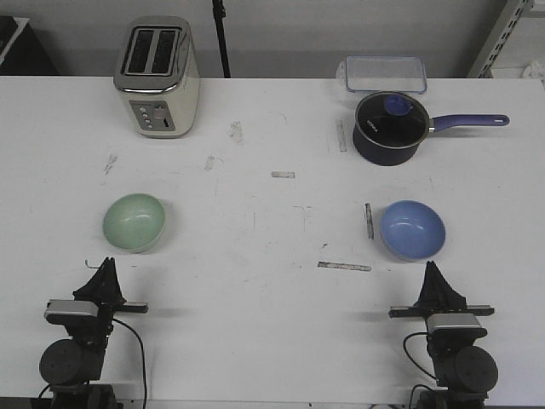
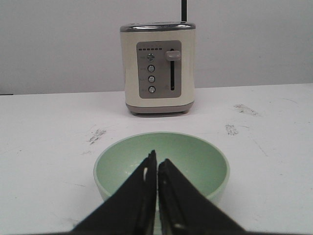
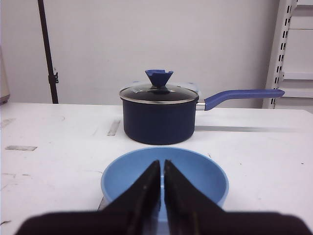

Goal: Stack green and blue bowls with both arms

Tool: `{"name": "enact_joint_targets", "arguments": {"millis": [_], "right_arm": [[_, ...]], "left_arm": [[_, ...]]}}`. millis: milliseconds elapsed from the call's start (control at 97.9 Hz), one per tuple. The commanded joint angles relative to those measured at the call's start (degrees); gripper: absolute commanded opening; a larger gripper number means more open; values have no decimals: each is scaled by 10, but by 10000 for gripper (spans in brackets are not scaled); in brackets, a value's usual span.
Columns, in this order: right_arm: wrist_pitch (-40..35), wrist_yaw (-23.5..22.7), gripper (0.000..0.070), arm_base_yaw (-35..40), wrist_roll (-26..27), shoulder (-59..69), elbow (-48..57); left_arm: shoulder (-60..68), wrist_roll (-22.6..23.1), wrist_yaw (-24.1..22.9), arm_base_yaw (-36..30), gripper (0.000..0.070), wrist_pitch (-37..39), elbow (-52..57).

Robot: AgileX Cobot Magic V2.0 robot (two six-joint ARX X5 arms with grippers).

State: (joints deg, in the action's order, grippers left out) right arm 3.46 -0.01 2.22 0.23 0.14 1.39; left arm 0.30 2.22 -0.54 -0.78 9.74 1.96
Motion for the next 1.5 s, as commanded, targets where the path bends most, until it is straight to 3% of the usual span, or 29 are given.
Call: {"name": "enact_joint_targets", "arguments": {"millis": [0,317,562,777,1001,1155,1247,1339,1400,1492], "right_arm": [[4,1,3,0,0,8,21],[-27,0,3,0,-1,138,117],[-148,-1,3,0,-1,294,249],[-203,-1,3,0,0,399,342],[-386,11,3,-9,0,519,481],[-460,10,3,-29,21,598,565],[-475,1,3,-52,46,635,601],[-485,-37,6,-85,47,668,634],[-490,-69,54,-107,47,688,652],[-500,-125,292,-141,51,721,678]], "left_arm": [[-1,1,1,1,2,6,-13],[-1,1,1,1,2,6,-13],[-1,1,1,1,2,6,-13],[-1,1,1,1,2,6,-13],[-1,1,1,1,2,6,-13],[-1,1,1,1,2,6,-13],[-1,1,1,1,2,6,-13],[-1,1,1,1,2,6,-13],[-1,1,1,1,2,6,-13],[-1,1,1,1,2,7,-13]]}}
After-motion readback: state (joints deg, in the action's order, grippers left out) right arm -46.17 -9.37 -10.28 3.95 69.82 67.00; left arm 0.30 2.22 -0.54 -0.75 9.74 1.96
